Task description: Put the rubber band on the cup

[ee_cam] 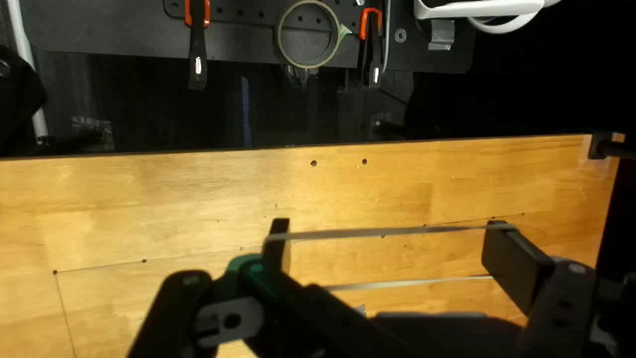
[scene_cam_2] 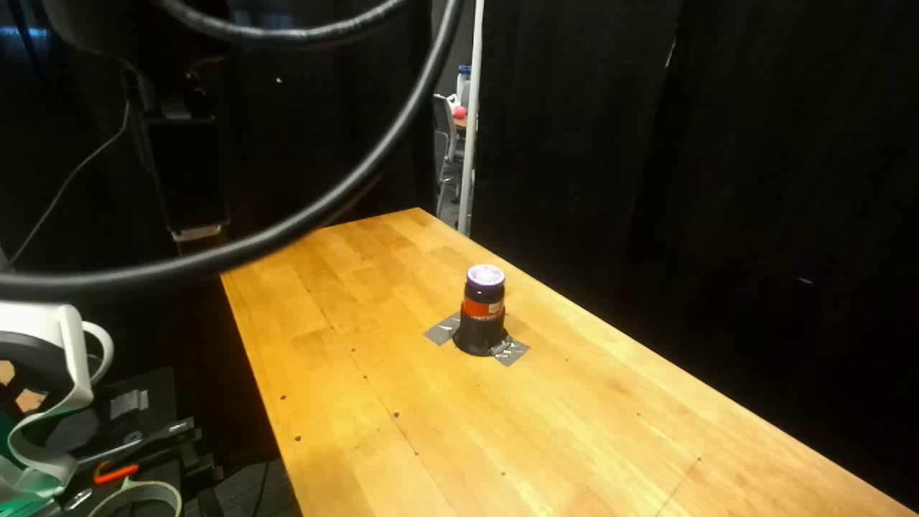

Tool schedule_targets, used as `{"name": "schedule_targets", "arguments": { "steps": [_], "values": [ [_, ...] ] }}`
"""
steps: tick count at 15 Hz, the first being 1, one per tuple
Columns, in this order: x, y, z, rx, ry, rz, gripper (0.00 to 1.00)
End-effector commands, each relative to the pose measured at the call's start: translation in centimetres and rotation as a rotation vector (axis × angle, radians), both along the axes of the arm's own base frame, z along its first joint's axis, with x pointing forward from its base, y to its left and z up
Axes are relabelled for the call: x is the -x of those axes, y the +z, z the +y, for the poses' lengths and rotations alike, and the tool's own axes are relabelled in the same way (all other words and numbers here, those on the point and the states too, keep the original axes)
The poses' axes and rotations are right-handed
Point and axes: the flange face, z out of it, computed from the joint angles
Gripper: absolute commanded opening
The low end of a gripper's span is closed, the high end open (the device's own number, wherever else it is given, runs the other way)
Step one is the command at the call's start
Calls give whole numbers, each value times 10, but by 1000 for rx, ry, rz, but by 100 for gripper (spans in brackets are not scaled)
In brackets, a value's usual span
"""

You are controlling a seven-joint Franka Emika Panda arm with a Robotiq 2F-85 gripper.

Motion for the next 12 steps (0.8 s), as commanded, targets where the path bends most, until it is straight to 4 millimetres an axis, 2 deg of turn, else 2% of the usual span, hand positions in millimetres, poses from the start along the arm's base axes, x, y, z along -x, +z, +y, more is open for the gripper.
{"name": "schedule_targets", "arguments": {
  "steps": [1,6,9,12],
  "values": [
    [0,2,0,0,0,-3,100],
    [0,5,-1,1,-1,-9,100],
    [-35,9,44,72,14,-32,100],
    [-78,-1,99,155,30,-17,100]
  ]
}}
